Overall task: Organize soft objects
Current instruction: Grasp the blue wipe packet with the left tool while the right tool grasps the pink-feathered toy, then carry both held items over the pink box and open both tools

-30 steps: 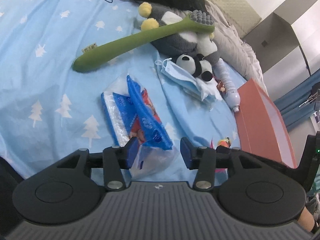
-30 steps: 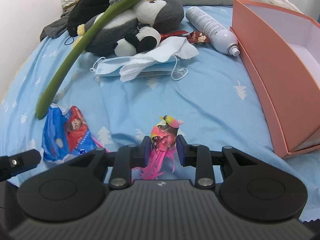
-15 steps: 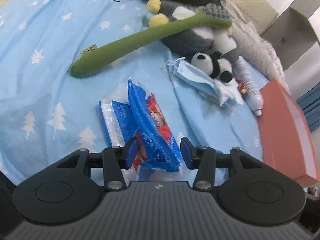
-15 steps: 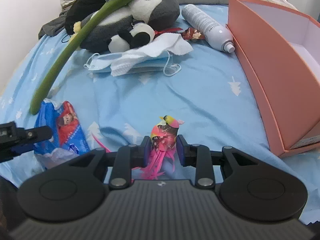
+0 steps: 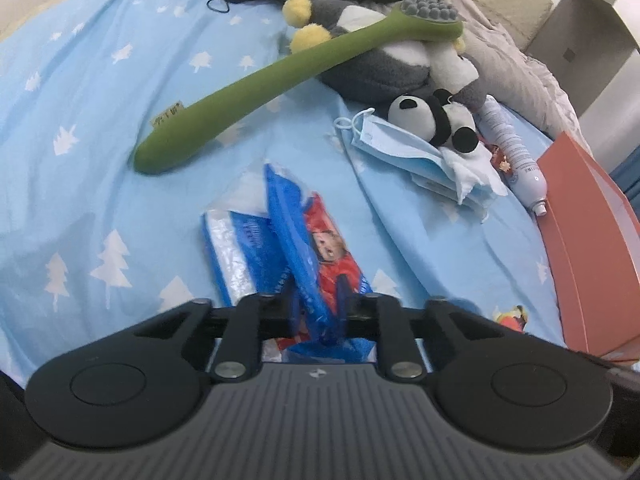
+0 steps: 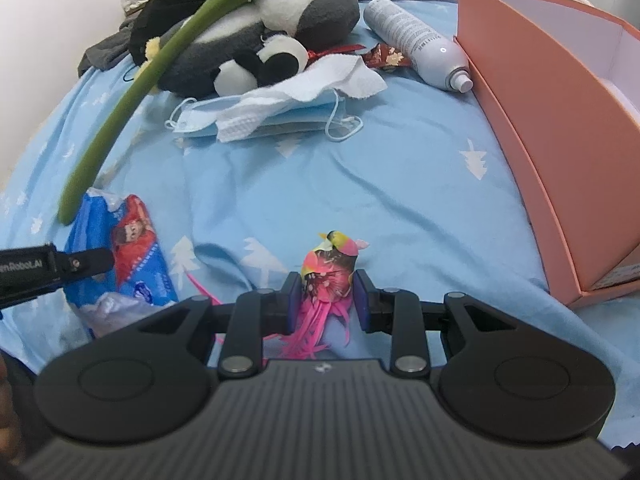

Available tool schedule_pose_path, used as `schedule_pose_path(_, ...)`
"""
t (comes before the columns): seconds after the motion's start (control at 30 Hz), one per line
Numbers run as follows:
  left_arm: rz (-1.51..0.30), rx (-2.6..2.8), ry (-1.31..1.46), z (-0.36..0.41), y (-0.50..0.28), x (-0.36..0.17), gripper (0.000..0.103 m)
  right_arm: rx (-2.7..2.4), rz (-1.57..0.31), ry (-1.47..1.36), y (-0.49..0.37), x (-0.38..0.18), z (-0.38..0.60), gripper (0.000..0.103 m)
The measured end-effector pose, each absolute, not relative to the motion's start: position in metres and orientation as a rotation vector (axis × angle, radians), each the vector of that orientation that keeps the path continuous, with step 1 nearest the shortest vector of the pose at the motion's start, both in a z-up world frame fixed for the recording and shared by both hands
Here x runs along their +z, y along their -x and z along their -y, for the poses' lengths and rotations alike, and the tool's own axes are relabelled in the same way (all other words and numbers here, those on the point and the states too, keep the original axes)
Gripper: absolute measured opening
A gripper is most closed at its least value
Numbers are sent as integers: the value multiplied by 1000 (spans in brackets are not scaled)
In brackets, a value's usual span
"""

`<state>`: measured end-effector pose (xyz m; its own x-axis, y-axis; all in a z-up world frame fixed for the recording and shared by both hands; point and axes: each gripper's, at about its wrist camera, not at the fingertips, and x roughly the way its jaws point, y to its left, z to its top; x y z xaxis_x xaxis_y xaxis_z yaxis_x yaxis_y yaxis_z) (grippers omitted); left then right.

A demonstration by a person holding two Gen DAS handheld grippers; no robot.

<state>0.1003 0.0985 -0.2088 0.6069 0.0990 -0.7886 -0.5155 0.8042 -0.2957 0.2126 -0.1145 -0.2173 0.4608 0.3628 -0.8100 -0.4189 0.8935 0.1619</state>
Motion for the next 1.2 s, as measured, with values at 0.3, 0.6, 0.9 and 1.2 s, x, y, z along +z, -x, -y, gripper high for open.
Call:
schedule_pose_path(0.3, -804, 306, 510, -94, -92, -184, 7, 491, -932, 64, -202, -193, 118, 31)
schedule_pose_path(0.6, -756, 185, 466, -75, -97, -141, 7, 485, -856, 24, -194, -159, 128, 31)
schedule_pose_path(0.9, -682, 42, 396, -43, -117, -90, 7, 472, -725, -10, -192, -108, 148, 31)
schedule_pose_path(1.2, -580, -81, 352, -8, -154, -39, 7, 422, -575, -19, -204, -58, 180, 31)
